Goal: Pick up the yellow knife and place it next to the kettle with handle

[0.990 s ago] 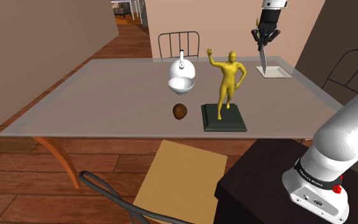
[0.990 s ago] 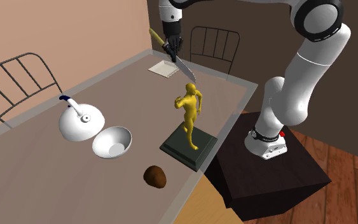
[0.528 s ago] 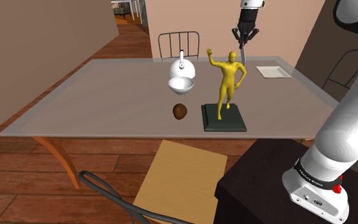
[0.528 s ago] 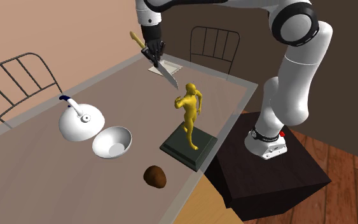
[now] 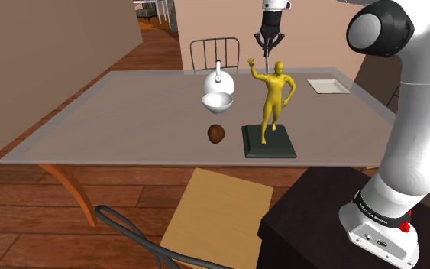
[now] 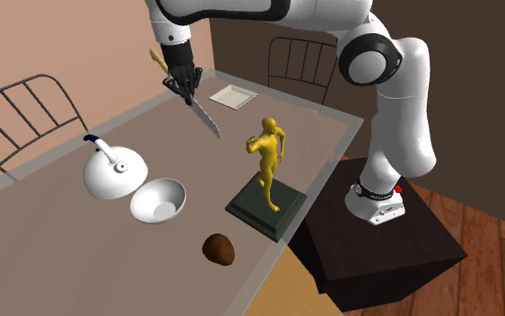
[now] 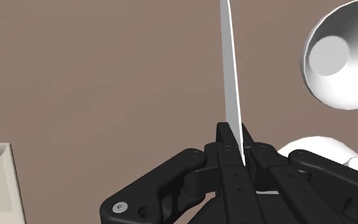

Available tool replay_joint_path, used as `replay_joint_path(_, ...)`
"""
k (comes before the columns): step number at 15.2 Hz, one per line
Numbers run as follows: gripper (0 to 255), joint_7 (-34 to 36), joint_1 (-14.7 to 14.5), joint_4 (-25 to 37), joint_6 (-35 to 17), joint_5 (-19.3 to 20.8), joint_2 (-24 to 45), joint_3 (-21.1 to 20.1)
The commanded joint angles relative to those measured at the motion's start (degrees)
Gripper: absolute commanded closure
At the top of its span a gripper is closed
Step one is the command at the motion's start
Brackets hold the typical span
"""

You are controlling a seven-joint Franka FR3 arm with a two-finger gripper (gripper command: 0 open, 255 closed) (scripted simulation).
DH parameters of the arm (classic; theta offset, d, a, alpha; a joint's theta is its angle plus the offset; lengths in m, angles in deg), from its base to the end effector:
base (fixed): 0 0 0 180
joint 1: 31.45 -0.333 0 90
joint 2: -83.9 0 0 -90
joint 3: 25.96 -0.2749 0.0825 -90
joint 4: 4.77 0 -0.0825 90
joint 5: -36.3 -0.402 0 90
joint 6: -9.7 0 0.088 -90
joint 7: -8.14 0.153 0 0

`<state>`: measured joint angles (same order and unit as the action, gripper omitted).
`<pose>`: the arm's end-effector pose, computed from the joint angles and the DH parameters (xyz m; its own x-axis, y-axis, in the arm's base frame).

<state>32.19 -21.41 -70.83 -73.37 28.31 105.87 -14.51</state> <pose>0.6219 -0.1974 0.4973 0.7137 -0.6934 -0.0990 -0.6985 -0.7151 -0.0269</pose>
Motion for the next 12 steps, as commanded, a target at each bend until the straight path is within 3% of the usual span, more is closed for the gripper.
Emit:
replay_joint_path(1, 255, 1.7, 0.0, 10.0, 3.6, -1.0, 6.3, -0.6)
replay_joint_path(3, 255, 3.6, 0.8, 24.2, 9.1, -2.2, 14.9, -1.5)
replay_joint_path(12, 255, 2.5, -1.2, 6.5, -2.3, -1.2, 8.7, -1.0)
